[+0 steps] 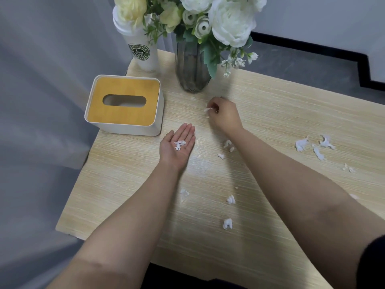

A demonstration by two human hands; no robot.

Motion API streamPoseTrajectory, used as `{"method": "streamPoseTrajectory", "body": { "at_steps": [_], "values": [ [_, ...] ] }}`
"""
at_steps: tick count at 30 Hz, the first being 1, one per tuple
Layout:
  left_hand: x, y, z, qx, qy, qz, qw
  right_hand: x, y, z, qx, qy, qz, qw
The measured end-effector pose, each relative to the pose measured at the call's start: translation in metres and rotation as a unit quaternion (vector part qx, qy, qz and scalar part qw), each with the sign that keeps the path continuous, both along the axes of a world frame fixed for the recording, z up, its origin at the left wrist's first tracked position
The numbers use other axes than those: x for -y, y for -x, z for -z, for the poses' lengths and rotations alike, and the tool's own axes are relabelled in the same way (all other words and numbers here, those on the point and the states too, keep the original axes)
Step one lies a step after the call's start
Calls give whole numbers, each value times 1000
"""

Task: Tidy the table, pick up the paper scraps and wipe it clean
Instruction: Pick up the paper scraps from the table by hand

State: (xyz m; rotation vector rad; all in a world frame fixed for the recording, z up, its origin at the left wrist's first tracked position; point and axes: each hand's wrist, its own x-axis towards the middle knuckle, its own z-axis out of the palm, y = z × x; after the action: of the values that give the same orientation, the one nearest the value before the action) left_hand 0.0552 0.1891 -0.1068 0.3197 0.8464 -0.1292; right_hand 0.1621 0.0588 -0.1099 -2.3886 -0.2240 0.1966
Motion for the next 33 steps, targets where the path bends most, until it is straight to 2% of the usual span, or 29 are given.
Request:
{"method": "streamPoseTrajectory", "body": {
  "at_steps": [3, 6, 10, 13, 17, 19, 22, 26, 29, 33],
  "values": [
    [11, -6, -1, 2, 3, 4, 1000, 0, 22, -23, 20, -74, -14, 997],
    [24, -12, -1, 8, 26, -12, 1000, 0, 48, -37, 9, -100, -52, 994],
    [34, -16, -3, 24, 82, -23, 996, 3, 68, -36, 19, -30, -176, 984],
    [39, -15, -11, 25, 87, -13, 996, 6, 74, -32, 36, 26, -218, 975],
    [42, -12, -16, 33, 80, -20, 996, 12, 86, -31, 106, 35, -260, 959],
    [41, -10, -17, 33, 77, -10, 996, 14, 89, -31, 125, 30, -238, 963],
    [40, -9, -17, 33, 87, -13, 996, 14, 88, -35, 75, -11, -172, 982],
    [38, -9, -14, 34, 83, -37, 995, 15, 75, -36, -2, -115, 7, 993],
    [34, -7, -9, 27, 70, -43, 996, 18, 54, -21, -20, -70, 99, 992],
    [25, -4, -3, 18, 60, -45, 997, 15, 30, 1, -61, 28, 77, 995]
  ]
}}
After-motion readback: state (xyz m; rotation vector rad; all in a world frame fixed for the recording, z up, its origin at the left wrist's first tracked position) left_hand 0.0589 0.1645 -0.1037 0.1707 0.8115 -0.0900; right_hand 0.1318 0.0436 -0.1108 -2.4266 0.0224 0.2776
